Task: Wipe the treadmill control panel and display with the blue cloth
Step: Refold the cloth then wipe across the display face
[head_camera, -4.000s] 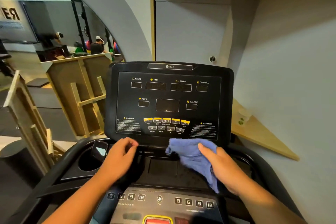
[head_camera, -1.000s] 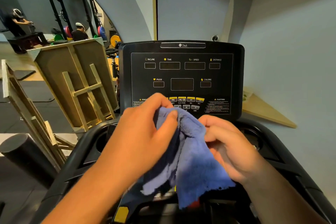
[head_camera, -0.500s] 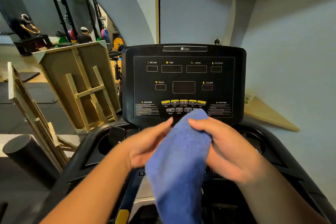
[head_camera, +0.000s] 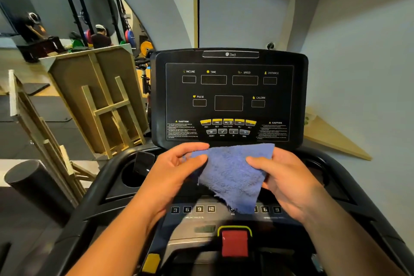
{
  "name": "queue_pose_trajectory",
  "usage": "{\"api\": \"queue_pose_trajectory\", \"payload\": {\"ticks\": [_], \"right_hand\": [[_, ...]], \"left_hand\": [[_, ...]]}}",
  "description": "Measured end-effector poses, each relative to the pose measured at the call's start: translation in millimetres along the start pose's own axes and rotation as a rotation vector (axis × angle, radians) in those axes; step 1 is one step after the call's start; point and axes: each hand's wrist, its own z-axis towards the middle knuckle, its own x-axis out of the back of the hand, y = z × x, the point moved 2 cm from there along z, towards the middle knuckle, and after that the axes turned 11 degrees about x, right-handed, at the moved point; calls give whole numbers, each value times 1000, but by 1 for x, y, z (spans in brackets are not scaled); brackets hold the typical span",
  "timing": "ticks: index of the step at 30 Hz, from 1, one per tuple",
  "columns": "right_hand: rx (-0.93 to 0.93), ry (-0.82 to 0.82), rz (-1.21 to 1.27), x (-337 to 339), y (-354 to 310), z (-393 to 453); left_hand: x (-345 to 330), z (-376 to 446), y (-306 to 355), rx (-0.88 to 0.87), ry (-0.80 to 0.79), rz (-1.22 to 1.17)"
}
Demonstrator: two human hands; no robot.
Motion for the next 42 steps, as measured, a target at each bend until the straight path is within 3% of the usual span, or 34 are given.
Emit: {"api": "queue_pose_trajectory", "payload": {"ticks": [4,11,14,18,21,23,26,28,33,42], "right_hand": [[27,51,-105,8,6,3],[85,89,-261,19,11,3],[116,91,-264,21,8,3],[164,73,-168,19,2,3],[193,57,-118,19,0,3],[205,38,-165,20,-1,4],[197,-38,-424,25,1,7],[193,-85,-572,24,1,7],[367,-102,-995,15,6,3],[463,-152,-1200,19,16,-1]], "left_hand": [[-1,1,-1,-43,89,134],[-4,6,-6,-33,19,191],[-4,7,-12,27,-61,114],[-9,10,-19,223,-200,-190],[-13,11,-23,250,-193,-201],[-13,10,-22,157,-145,13],[-11,10,-19,-76,63,532],[-13,9,-16,-180,181,683],[-19,4,-11,-372,309,829],[-11,-2,-9,-527,345,974]]}}
